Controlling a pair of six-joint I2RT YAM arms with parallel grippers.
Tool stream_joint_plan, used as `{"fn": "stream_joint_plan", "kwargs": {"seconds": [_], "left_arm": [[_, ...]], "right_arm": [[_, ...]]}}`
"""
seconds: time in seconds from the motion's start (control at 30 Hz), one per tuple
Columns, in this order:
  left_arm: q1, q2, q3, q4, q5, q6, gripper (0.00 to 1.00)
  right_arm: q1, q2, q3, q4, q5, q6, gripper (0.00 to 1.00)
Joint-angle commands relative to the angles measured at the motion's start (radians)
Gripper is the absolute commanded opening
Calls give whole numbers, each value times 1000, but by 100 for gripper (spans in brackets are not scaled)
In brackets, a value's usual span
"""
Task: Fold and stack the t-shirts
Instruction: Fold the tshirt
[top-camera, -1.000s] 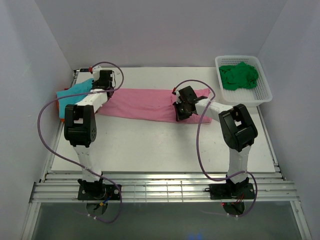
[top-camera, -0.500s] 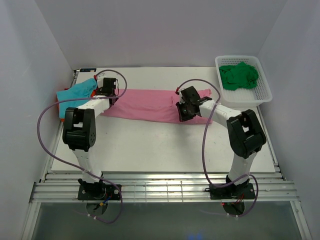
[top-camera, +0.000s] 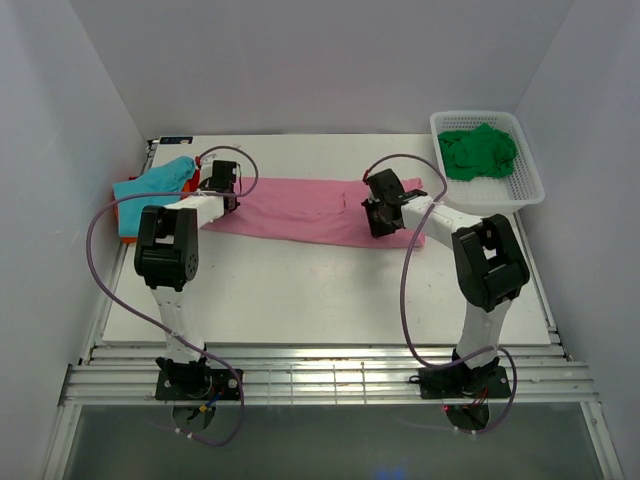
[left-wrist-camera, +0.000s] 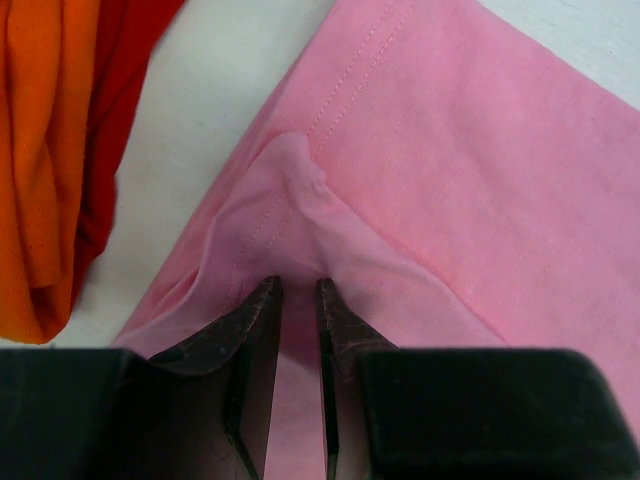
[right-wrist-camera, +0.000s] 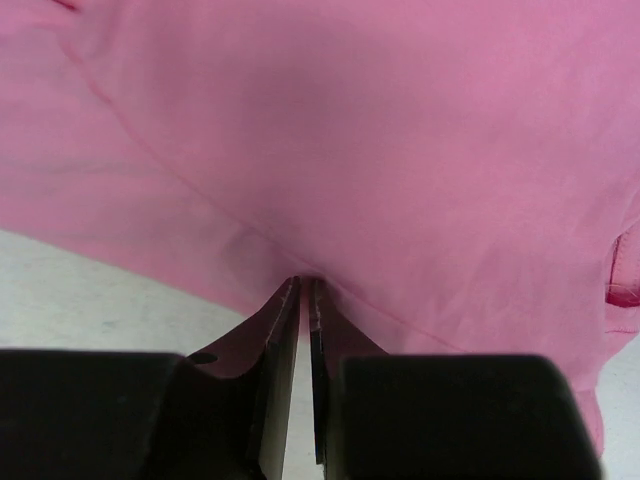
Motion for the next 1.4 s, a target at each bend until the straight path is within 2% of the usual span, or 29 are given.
{"fn": "stream_joint_plan", "kwargs": {"seconds": [0.0, 0.2, 0.53, 0.9, 1.07, 1.37], "left_arm": [[-2, 24, 26, -38, 12, 6, 31], [-4, 35, 27, -51, -1, 5, 31], [-4, 33, 21, -63, -17, -1, 31], [-2, 30, 6, -64, -17, 3, 31], [-4, 35, -2, -84, -8, -9, 31], [-10, -39, -129, -90, 31, -64, 30]], "right_arm": [[-44, 33, 20, -29, 31, 27, 14], [-111, 37, 4, -88, 60, 42, 14], [-171, -61, -73, -140, 129, 50, 15], [-257, -35, -66, -151, 142, 30, 15], [-268, 10, -24, -158, 131, 12, 14], [-276, 169, 201, -210, 91, -16, 14]]}}
